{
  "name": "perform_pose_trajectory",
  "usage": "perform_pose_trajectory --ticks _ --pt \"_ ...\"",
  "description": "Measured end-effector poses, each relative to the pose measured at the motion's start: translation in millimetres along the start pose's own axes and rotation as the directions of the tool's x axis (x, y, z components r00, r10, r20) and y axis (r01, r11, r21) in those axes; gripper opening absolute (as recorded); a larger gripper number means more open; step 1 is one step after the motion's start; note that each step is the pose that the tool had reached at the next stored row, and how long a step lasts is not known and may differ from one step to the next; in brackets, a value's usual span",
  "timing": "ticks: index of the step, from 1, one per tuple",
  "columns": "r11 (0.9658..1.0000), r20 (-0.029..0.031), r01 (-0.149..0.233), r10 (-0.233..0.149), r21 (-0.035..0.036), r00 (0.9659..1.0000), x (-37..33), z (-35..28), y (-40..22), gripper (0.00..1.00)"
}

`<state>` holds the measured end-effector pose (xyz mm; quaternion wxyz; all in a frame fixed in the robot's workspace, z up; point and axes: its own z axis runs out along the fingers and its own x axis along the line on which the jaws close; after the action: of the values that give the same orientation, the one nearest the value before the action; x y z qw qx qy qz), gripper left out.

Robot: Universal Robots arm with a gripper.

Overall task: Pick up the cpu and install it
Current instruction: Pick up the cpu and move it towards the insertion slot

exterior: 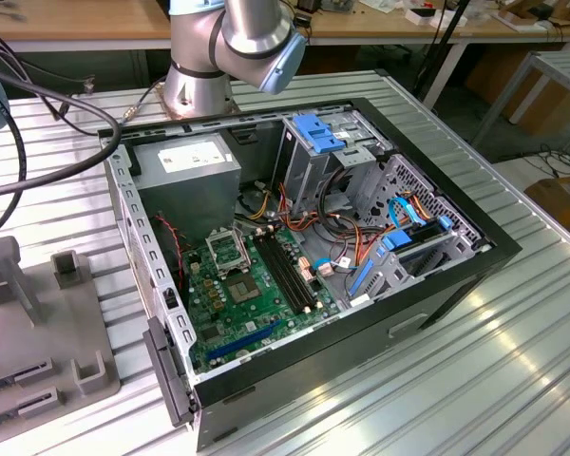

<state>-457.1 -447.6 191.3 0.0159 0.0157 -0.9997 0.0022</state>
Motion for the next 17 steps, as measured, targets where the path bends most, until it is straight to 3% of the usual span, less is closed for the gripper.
perform_pose_trajectory --ticks 17 --pt "1.0000 0.0000 0.000 0.000 -0.0015 1.0000 1.6 -1.6 0.0 0.55"
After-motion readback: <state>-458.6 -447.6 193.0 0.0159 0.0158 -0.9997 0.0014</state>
